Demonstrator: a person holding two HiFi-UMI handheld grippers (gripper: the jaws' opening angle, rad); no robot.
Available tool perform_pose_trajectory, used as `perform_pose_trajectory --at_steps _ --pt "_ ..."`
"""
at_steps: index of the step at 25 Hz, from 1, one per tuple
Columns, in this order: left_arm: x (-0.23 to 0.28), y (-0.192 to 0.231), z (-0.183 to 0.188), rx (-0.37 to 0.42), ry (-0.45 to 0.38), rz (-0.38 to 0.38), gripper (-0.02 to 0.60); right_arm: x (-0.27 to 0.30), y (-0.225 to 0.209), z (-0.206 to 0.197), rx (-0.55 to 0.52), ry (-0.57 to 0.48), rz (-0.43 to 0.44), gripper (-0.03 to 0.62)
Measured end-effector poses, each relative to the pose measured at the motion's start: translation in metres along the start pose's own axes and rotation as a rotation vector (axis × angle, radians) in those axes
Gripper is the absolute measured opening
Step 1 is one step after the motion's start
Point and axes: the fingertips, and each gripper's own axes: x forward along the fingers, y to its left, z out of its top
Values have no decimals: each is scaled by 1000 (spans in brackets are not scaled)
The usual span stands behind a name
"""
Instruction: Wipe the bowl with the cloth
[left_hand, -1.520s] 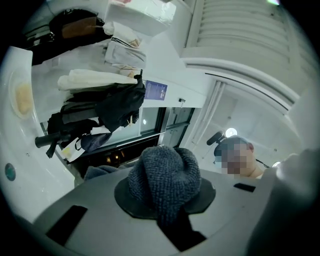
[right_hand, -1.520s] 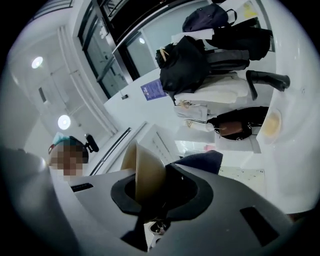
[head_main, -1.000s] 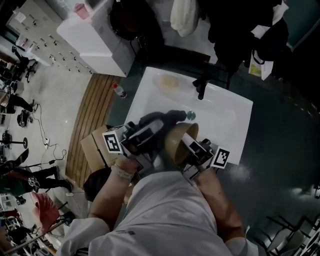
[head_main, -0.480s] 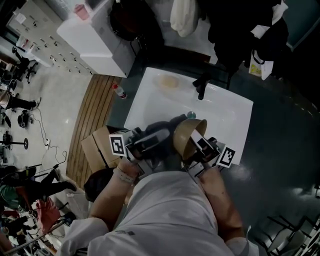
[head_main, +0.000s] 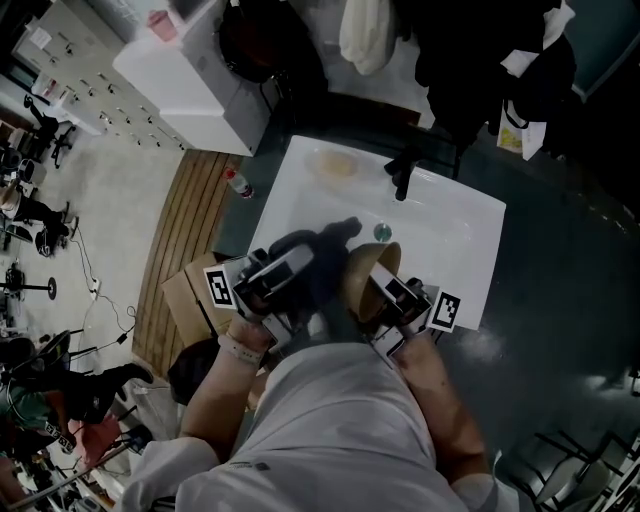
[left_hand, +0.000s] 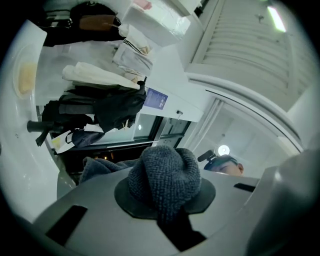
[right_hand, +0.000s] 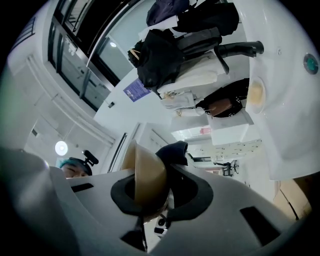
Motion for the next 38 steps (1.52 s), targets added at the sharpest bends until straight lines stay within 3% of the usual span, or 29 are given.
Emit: perform_pose_trajectory --at_steps 7,13,19,26,30,34,38 --pt "7 22 2 -41 -25 32 72 11 15 -12 -13 67 60 81" --pt "0 30 -13 -95 -5 32 71 10 19 -6 -34 40 66 81" --pt "-9 24 -32 -84 56 28 71 7 22 4 -20 -1 72 81" --pt "-9 7 -23 -38 37 -2 71 9 14 -2 40 7 68 81" --pt "-12 8 -7 95 32 66 72 6 5 8 -8 -20 11 81" --pt "-18 38 -3 349 180 310 72 -8 -9 36 -143 -76 -129 83" --pt "-25 58 -5 554 317 502 72 -20 -7 56 -431 -112 -320 83"
